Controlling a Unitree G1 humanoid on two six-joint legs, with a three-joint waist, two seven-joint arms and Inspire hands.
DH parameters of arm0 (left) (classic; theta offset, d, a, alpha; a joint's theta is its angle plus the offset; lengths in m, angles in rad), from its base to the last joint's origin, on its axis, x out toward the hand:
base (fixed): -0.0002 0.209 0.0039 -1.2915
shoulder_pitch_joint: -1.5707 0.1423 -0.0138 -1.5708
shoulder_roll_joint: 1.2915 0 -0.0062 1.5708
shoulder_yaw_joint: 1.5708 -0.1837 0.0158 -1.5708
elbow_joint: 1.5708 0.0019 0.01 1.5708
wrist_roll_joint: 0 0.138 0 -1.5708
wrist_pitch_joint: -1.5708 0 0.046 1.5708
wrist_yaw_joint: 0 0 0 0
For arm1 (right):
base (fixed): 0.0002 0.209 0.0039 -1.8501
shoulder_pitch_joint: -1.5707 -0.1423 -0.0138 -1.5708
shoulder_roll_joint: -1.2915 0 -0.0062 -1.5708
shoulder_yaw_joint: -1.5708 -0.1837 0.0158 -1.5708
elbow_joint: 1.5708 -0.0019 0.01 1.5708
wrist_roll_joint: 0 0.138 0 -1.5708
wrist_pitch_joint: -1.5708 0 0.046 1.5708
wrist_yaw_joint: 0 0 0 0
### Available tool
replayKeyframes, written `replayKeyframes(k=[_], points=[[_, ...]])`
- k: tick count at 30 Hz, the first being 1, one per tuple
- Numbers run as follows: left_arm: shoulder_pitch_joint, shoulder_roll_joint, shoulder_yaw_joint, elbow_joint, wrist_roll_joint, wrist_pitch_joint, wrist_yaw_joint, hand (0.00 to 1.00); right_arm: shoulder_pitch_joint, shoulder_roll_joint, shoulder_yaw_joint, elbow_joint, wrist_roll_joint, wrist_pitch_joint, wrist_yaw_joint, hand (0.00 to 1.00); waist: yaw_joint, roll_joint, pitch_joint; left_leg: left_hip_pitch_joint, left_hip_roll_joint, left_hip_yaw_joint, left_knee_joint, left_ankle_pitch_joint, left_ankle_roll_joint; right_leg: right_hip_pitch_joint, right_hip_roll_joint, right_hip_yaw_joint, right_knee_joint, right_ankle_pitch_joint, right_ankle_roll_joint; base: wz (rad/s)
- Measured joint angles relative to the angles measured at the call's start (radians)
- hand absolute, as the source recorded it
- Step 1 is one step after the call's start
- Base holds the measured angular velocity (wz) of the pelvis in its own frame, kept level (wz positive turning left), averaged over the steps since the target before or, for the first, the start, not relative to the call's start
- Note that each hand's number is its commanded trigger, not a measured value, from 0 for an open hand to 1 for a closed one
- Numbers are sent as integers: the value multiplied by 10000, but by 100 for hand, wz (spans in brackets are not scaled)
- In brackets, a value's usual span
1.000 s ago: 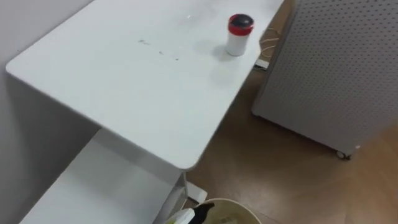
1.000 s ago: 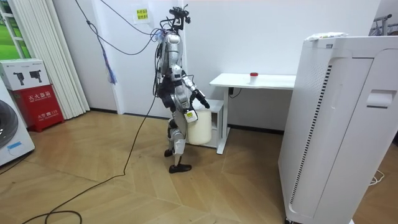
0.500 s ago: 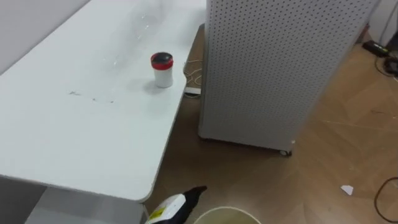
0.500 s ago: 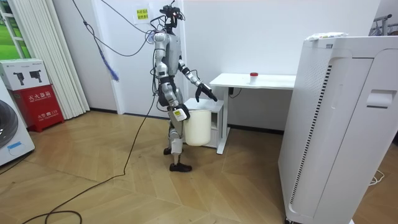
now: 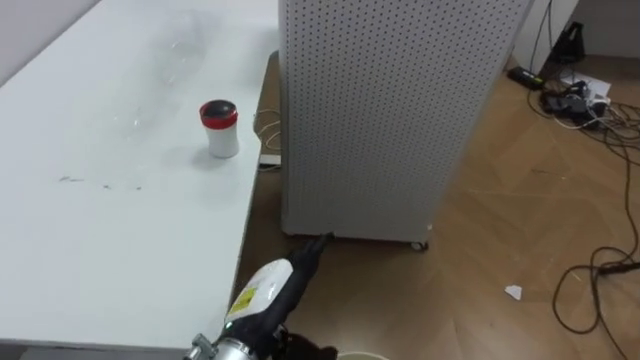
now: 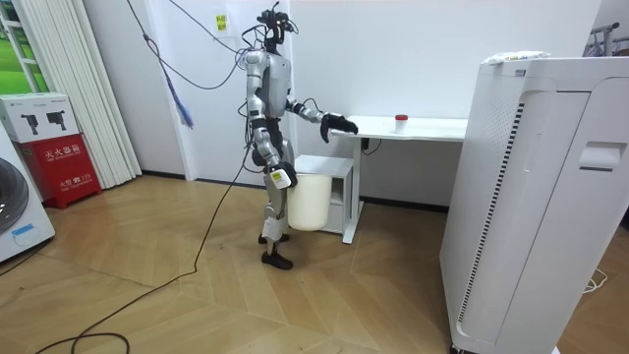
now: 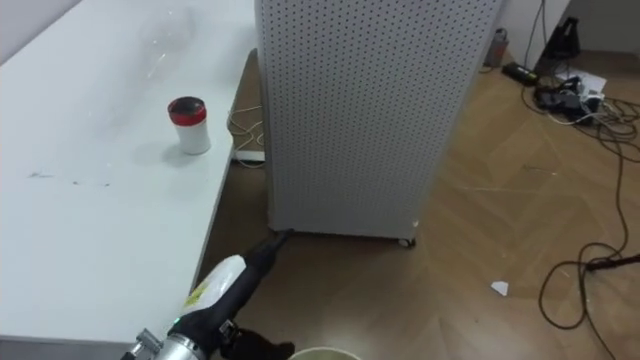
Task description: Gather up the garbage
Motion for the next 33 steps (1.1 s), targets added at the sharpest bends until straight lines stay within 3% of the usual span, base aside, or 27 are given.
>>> replayKeyframes(k=[7,13,17,23,26,27,28,29,30,32,33], points=[[59,18,504,-838,-3,-97,1076,0,72,-1,-5,4,-8,-4,6,100,37,32,-1,396,36,-311,-222,7,-11,576,127,-145,-454,19,26,4],[237,43,831,-1793,-210,-125,1485,0,290,-9,-15,27,19,-72,56,100,52,112,0,560,73,-681,-326,39,-67,949,255,-208,-868,51,11,4],[264,39,900,-1956,-390,-280,1817,0,311,-9,1,109,0,-75,123,100,126,127,1,749,137,-730,-319,45,-78,1195,315,-186,-985,55,7,-3],[620,74,1231,-2259,-644,-296,1868,0,328,-33,-1,242,7,-67,263,100,179,122,-11,991,249,-1150,-198,65,-114,1512,488,-188,-1061,41,-15,-2],[746,140,1407,-2238,-794,-296,2065,0,341,-24,6,226,-45,-62,298,100,365,7,-8,839,336,-1108,478,55,-133,1570,520,-548,-1049,-42,-147,-25],[879,137,1541,-2214,-799,-296,2068,0,389,-25,13,215,-43,-63,315,100,489,-103,-1,491,368,-1052,1521,51,-140,1684,460,-530,-1080,-93,-229,-34],[1000,127,1642,-2121,-804,-297,2063,0,393,-41,19,273,-92,-65,326,100,546,-179,56,-138,491,-1176,3135,128,-252,1989,338,-219,-1198,-165,-305,-32],[1076,88,1687,-2062,-816,-297,2062,0,401,-47,33,305,-104,-65,314,100,566,-221,112,-502,526,-1355,3816,102,-344,2116,319,33,-1210,-237,-304,-6],[1164,-45,1681,-1926,-965,-296,2056,0,405,-88,85,420,-43,-68,205,100,513,-223,112,-1191,469,-1873,4053,-67,-229,2218,317,263,-1189,-266,-297,10],[1164,-174,1676,-1872,-1199,-367,2064,0,441,-102,-17,470,-19,17,2,100,641,-225,166,-2298,302,-2314,3053,-54,-407,2177,290,596,-1058,-491,-220,-6],[1206,-278,1708,-1769,-1351,-378,2074,0,536,-116,-37,458,-23,117,-99,100,873,-188,203,-2805,174,-2559,2079,661,-367,2018,276,814,-636,-794,-182,-34]])
